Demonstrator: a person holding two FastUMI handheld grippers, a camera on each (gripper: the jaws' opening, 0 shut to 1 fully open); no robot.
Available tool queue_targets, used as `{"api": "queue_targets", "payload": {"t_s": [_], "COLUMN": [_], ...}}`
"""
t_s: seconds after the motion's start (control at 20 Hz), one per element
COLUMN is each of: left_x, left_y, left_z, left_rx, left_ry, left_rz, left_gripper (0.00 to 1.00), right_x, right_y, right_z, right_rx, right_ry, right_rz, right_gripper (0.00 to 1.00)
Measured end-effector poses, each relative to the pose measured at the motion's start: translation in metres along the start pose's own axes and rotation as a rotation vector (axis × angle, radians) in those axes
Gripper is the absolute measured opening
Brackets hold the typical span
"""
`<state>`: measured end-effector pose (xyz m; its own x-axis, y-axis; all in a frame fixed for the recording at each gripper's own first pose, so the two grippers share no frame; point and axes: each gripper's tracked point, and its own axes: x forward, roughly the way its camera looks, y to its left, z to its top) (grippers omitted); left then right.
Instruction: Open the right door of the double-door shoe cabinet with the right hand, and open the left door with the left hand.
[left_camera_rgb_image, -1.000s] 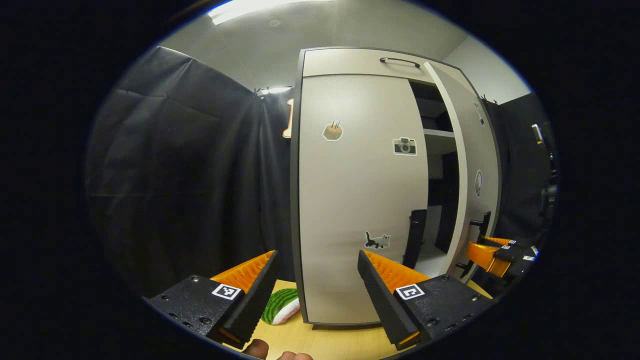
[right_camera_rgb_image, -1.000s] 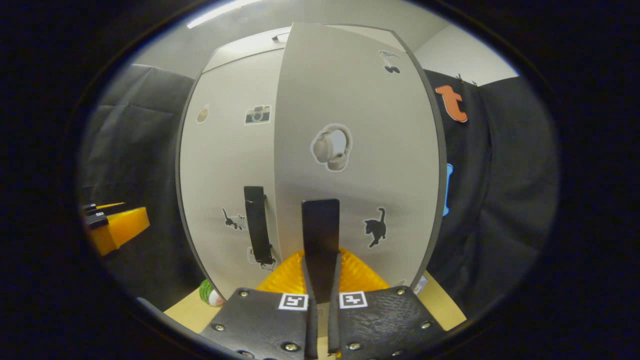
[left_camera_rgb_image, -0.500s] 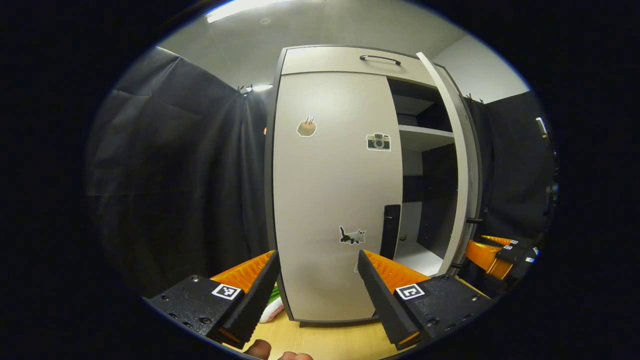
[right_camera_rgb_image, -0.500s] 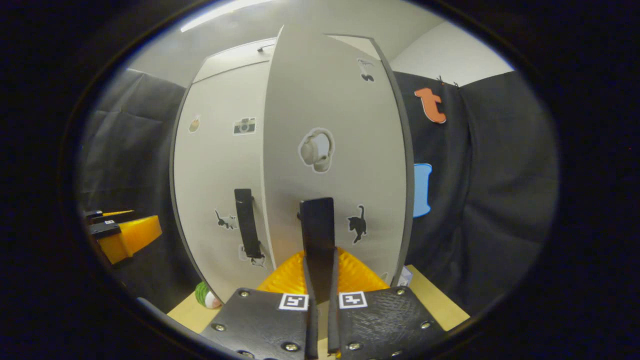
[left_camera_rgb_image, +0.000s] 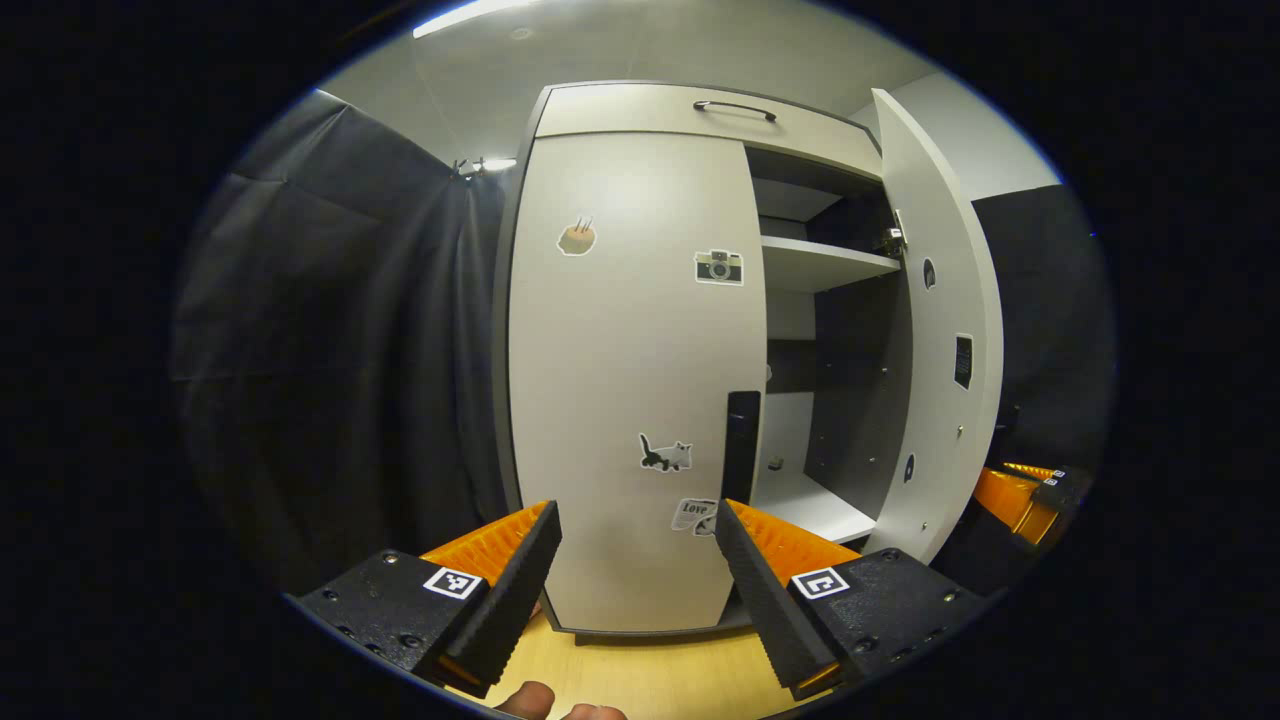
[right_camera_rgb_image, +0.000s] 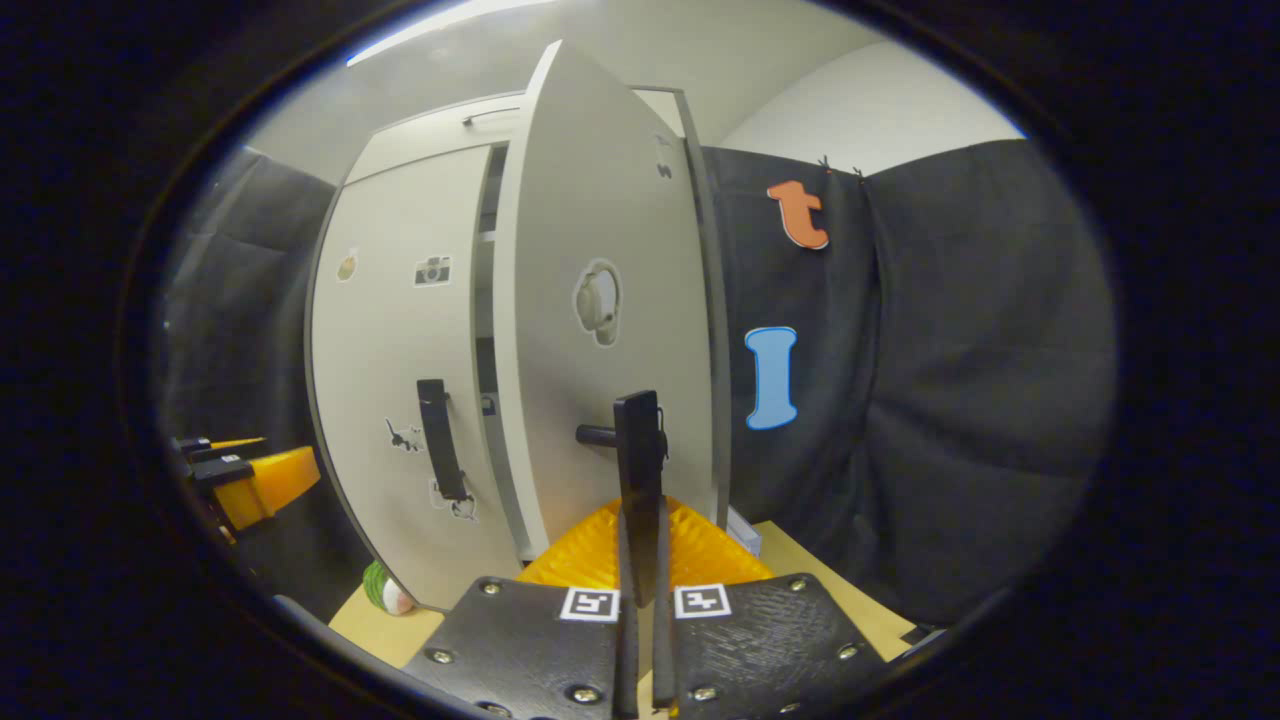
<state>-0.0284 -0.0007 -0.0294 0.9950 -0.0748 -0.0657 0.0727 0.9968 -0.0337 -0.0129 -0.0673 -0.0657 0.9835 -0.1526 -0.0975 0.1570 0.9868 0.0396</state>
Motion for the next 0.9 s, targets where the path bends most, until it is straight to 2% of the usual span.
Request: {"api": "queue_targets", "payload": {"t_s": [0.25, 0.45, 0.6, 0.65, 0.8, 0.9], "left_x": [-0.002, 0.001, 0.002, 0.003, 0.006, 0.011], "left_y": [-0.012, -0.020, -0.025, -0.027, -0.031, -0.035], "left_z": [-0.007, -0.010, -0.010, -0.011, -0.012, -0.014], "left_rx": [0.002, -0.006, -0.012, -0.013, -0.015, -0.017], "left_ry": [0.014, 0.018, 0.020, 0.020, 0.022, 0.028], "left_rz": [-0.027, -0.038, -0.047, -0.049, -0.053, -0.055], "left_gripper": [0.96, 0.96, 0.96, 0.96, 0.96, 0.96], "right_x": [-0.006, -0.005, -0.001, 0.001, 0.003, 0.003], "right_y": [-0.035, -0.062, -0.088, -0.101, -0.108, -0.117], "right_z": [0.002, 0.005, 0.004, 0.006, 0.006, 0.006], "right_rx": [-0.041, -0.017, -0.049, -0.067, -0.013, -0.018], "right_ry": [-0.014, -0.018, -0.020, -0.028, -0.018, -0.015], "right_rz": [-0.095, -0.123, -0.171, -0.184, -0.130, -0.130], "right_gripper": [0.06, 0.06, 0.06, 0.01, 0.00, 0.01]}}
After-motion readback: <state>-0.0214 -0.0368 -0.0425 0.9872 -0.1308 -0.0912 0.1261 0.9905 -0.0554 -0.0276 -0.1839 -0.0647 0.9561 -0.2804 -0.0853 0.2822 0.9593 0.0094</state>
